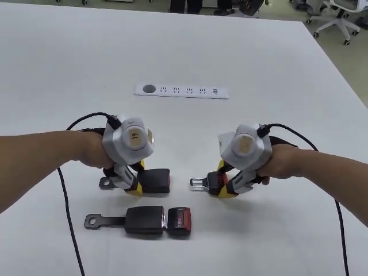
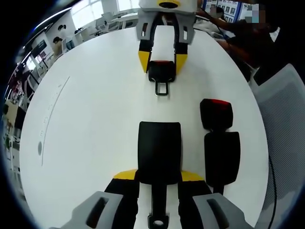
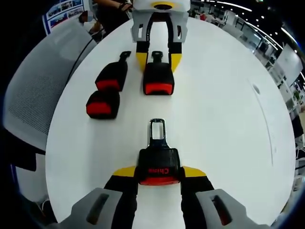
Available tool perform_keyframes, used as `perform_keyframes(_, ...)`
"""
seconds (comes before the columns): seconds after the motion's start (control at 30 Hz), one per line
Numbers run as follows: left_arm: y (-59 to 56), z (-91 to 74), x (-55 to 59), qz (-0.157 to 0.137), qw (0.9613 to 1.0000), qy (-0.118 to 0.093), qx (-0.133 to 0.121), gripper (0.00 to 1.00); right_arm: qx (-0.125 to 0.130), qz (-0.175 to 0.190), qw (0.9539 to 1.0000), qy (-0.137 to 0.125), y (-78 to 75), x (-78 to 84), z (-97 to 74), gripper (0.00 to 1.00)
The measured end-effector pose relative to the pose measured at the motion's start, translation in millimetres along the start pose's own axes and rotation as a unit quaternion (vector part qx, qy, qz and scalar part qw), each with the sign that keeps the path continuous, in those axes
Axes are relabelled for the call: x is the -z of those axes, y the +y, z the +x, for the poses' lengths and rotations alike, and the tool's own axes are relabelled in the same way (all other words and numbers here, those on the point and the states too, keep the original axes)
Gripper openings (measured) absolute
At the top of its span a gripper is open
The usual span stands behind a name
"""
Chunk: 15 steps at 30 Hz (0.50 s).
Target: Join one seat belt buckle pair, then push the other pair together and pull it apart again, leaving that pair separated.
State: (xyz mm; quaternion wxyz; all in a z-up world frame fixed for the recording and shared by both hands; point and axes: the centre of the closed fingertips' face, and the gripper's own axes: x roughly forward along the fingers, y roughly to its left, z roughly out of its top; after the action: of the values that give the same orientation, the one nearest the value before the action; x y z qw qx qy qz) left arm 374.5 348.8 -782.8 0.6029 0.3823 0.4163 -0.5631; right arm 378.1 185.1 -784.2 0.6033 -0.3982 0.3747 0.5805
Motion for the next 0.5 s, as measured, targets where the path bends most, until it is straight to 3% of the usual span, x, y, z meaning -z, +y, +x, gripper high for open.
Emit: perform_keyframes(0.5, 1.4, 0.4, 1.3, 0.001, 1.0, 0.002, -0.001, 0.32, -0.004, 0.008, 0.9999, 0.006, 1.5, 9.5, -6.7, 0.32)
